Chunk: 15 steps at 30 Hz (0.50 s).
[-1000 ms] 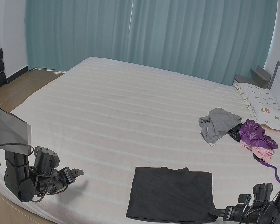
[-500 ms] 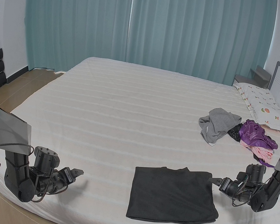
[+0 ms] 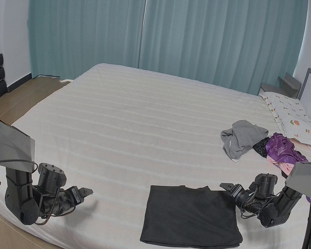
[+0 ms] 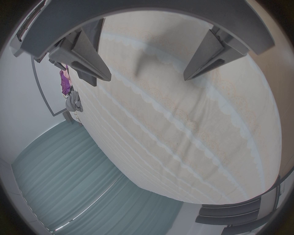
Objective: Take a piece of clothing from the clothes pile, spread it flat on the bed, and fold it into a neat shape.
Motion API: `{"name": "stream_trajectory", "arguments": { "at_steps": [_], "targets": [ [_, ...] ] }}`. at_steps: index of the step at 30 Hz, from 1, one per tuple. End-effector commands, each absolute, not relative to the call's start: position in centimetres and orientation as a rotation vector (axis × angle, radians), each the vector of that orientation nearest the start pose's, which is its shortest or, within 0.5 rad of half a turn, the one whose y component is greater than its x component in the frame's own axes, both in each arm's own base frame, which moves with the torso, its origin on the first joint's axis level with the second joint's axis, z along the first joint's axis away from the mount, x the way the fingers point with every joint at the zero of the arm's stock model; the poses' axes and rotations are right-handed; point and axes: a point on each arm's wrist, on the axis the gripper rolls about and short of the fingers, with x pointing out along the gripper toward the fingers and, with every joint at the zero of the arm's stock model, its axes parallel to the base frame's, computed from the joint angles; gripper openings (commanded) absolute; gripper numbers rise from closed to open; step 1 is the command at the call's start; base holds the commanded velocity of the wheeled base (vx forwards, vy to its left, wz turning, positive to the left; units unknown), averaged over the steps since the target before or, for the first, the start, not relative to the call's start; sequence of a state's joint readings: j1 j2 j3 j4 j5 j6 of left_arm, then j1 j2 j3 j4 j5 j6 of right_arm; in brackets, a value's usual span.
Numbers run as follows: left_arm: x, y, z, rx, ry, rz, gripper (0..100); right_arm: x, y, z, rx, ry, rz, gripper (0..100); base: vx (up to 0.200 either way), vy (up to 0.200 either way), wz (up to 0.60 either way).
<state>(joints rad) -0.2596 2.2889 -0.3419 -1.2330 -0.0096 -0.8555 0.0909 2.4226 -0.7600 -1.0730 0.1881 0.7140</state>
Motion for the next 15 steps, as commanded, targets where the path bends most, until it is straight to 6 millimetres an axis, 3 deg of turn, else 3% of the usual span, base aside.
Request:
{"name": "stream_trajectory", "arguments": {
  "at_steps": [1,6,7,15],
  "targets": [
    [27.1,-7.2,-3.2,-0.724,0.773,0.064,100,37.2,3.9,-4.7,0.715,0.665,0.042,100,0.0,0.0,0.0],
    [27.1,-7.2,-3.2,-0.725,0.771,0.063,100,37.5,3.5,-4.3,0.716,0.642,0.027,100,0.0,0.0,0.0],
    [27.1,-7.2,-3.2,-0.725,0.771,0.063,100,37.6,3.4,-4.2,0.718,0.636,0.027,0,0.0,0.0,0.0],
    [27.1,-7.2,-3.2,-0.725,0.771,0.063,100,38.2,2.8,-4.2,0.734,0.608,-0.009,0,0.0,0.0,0.0]
  ]
}}
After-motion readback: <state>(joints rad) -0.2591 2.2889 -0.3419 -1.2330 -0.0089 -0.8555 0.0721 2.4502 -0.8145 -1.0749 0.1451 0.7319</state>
